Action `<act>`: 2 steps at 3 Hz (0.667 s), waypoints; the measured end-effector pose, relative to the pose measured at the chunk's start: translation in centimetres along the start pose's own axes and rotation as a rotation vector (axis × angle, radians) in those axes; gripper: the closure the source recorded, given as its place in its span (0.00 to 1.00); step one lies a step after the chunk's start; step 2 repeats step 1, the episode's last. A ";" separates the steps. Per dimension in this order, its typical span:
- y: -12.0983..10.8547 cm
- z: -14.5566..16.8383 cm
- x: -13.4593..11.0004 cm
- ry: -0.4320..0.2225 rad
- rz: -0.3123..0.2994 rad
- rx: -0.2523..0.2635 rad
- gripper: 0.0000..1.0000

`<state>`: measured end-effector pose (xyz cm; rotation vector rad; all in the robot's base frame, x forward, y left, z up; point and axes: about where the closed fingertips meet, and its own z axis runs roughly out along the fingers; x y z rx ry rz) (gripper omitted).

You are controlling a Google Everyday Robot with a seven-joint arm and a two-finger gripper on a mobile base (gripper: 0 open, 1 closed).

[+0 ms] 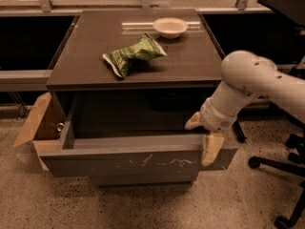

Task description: Open top drawer

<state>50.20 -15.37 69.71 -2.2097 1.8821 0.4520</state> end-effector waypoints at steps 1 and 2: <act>0.5 -4.8 1.5 0.035 0.007 0.059 0.00; 0.5 -4.8 1.5 0.035 0.007 0.059 0.00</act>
Offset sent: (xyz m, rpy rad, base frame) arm 0.0000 0.0000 0.0000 0.0000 0.0000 0.0000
